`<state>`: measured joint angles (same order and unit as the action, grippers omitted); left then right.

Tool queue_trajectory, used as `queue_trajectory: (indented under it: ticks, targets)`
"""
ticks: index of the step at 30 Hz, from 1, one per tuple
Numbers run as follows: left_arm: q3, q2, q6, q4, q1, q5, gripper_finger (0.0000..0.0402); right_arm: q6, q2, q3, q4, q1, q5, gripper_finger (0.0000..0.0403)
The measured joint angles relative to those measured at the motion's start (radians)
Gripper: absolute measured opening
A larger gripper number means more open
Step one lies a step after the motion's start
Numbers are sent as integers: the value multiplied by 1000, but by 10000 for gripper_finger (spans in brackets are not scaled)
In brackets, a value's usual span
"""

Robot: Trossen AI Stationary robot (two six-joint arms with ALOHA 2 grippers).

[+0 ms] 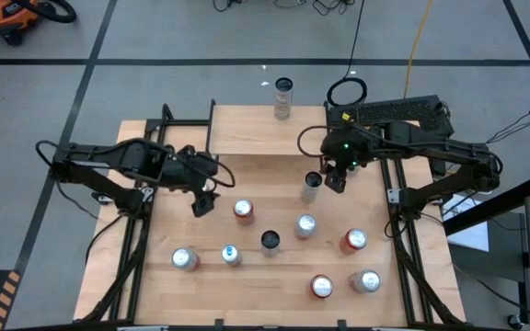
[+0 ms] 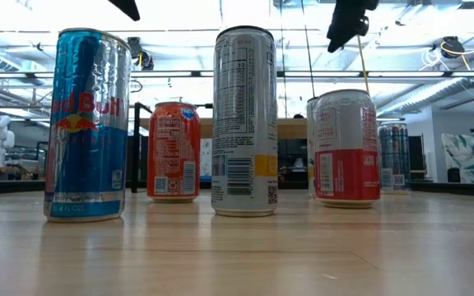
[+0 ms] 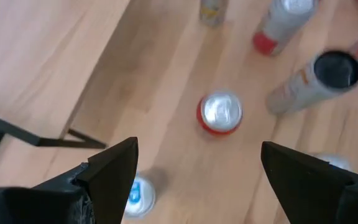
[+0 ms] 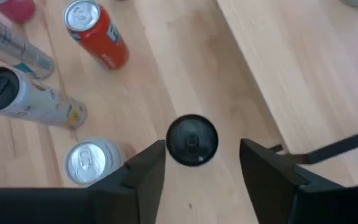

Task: Place canned beverage on shelf
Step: Put the middle right white-yellow soda can aligned with the other white-yellow can on the shelf

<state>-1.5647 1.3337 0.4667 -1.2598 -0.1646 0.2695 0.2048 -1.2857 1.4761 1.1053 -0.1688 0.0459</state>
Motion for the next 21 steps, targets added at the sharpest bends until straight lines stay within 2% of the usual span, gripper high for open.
queue_trajectory:
  ticks: [4, 8, 10, 13, 21]
  targets:
    - [44, -49, 25, 56, -2, -6, 340, -37, -6, -13, -16, -9, -24, 238]
    - [49, -54, 26, 81, -1, -5, 340, -60, 2, -101, -82, -13, -32, 278]
    - [49, -56, 32, 87, -2, -5, 340, -53, 2, -150, -133, -23, -78, 292]
    - [49, -56, 54, 102, -4, -5, 340, -29, 2, -202, -192, -41, -126, 307]
    - [49, -51, 74, 164, -8, -4, 340, -6, -4, -264, -261, -67, -129, 331]
